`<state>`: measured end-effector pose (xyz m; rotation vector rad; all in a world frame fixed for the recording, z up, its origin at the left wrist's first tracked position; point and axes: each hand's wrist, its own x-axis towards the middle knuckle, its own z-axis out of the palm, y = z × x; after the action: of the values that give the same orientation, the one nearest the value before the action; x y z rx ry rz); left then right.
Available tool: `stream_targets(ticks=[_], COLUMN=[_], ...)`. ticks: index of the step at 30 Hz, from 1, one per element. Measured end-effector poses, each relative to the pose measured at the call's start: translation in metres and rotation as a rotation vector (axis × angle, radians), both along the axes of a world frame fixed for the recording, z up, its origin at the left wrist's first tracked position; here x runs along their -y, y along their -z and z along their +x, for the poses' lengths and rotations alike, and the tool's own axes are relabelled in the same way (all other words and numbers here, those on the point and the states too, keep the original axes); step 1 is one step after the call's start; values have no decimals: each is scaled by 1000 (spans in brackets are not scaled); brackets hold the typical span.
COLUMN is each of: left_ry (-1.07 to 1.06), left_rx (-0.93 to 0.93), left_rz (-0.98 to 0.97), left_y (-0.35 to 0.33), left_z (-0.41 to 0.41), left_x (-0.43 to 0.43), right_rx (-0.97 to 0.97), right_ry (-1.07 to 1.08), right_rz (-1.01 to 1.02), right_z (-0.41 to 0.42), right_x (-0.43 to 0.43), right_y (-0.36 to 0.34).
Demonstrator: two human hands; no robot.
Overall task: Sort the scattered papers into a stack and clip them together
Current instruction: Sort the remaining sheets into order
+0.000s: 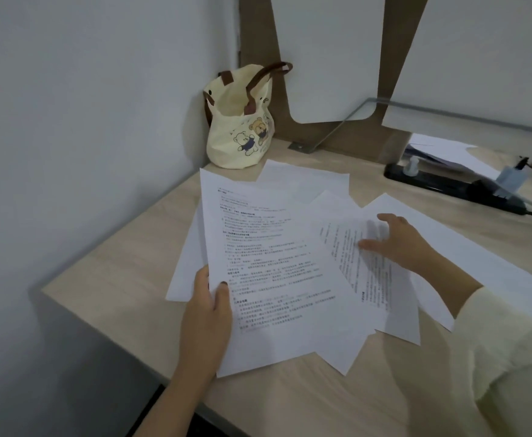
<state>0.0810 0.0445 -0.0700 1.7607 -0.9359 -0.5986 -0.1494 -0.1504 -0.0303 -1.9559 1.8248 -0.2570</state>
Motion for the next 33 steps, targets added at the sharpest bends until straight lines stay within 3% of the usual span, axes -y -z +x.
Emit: stream_targets(ticks=[7, 10, 17, 23, 28, 33], left_ry=[-38, -38, -10, 30, 148, 237], left_rx=[-7, -23, -31, -110, -186, -361], left_rz=[14, 13, -35, -55, -40, -31], left_y=[3, 3, -1, -3, -6, -13], left_z=[3, 3, 2, 1, -6, -23], left_x=[3, 3, 1, -3, -18, -31], right_rx=[-212, -187, 99, 463, 723, 981], right_ry=[-91, -52, 57, 296, 366, 344], right_rz=[70, 92, -140, -405, -581, -506], right_z=[-3, -2, -5, -29, -57, -75], right_x=[21, 20, -13, -65, -104, -136], right_y=[-3, -5, -6, -43, -74, -93])
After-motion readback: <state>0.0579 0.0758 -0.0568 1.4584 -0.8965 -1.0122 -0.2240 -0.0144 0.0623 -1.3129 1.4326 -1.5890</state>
